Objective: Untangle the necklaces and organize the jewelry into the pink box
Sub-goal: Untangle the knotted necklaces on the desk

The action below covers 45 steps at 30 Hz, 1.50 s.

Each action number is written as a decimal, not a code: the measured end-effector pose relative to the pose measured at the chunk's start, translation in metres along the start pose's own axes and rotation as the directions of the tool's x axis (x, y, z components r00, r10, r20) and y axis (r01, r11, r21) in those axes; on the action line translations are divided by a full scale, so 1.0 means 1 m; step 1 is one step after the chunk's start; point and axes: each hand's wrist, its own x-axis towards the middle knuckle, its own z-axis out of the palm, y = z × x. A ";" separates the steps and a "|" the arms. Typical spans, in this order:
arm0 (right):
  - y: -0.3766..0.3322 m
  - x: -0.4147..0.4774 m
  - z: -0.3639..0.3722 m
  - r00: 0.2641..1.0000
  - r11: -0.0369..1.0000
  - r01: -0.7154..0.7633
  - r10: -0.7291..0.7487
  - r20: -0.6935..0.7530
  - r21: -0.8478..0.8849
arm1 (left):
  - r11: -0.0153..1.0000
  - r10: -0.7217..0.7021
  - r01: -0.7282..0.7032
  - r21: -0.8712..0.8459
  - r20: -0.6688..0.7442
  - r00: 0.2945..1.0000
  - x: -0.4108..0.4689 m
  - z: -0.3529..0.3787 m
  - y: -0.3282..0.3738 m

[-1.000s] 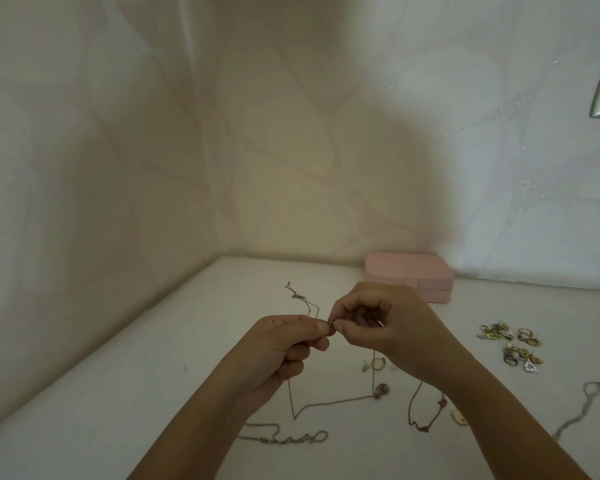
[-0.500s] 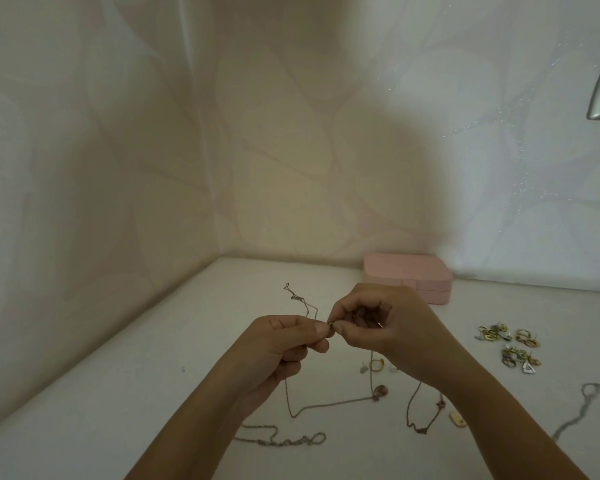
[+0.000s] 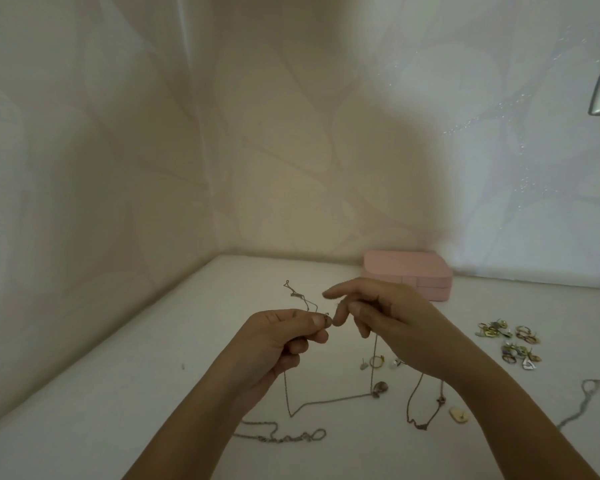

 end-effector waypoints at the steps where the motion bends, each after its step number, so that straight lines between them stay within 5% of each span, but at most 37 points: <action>1: -0.001 -0.001 -0.002 0.999 1.000 -0.027 0.027 0.025 -0.007 | 1.000 0.012 -0.012 0.012 -0.004 1.000 0.000 0.000 0.000; 6: -0.003 -0.004 -0.008 0.990 0.989 -0.091 0.102 0.097 -0.117 | 0.994 0.042 -0.039 0.099 -0.035 0.999 0.000 -0.002 -0.001; 16: -0.019 -0.005 0.005 0.997 0.948 0.071 -0.059 0.048 -0.310 | 0.988 -0.109 0.131 -0.081 0.230 0.967 -0.002 -0.003 0.002; 22: -0.017 -0.005 0.006 0.996 0.964 0.081 -0.071 0.050 -0.254 | 0.997 -0.079 0.080 0.001 0.210 0.974 -0.002 -0.004 0.001; 28: -0.017 -0.006 0.008 0.998 0.982 0.057 -0.053 0.028 -0.179 | 0.987 -0.066 0.099 -0.124 0.249 0.966 -0.002 -0.002 0.001; 39: -0.010 -0.006 0.000 0.995 0.999 0.033 -0.032 0.090 -0.009 | 0.994 -0.016 0.036 -0.102 0.189 0.982 -0.002 -0.005 0.004; 45: 0.000 -0.003 -0.009 1.000 1.000 -0.012 0.012 -0.019 -0.017 | 0.985 0.080 -0.065 -0.160 0.088 0.993 -0.004 -0.013 0.012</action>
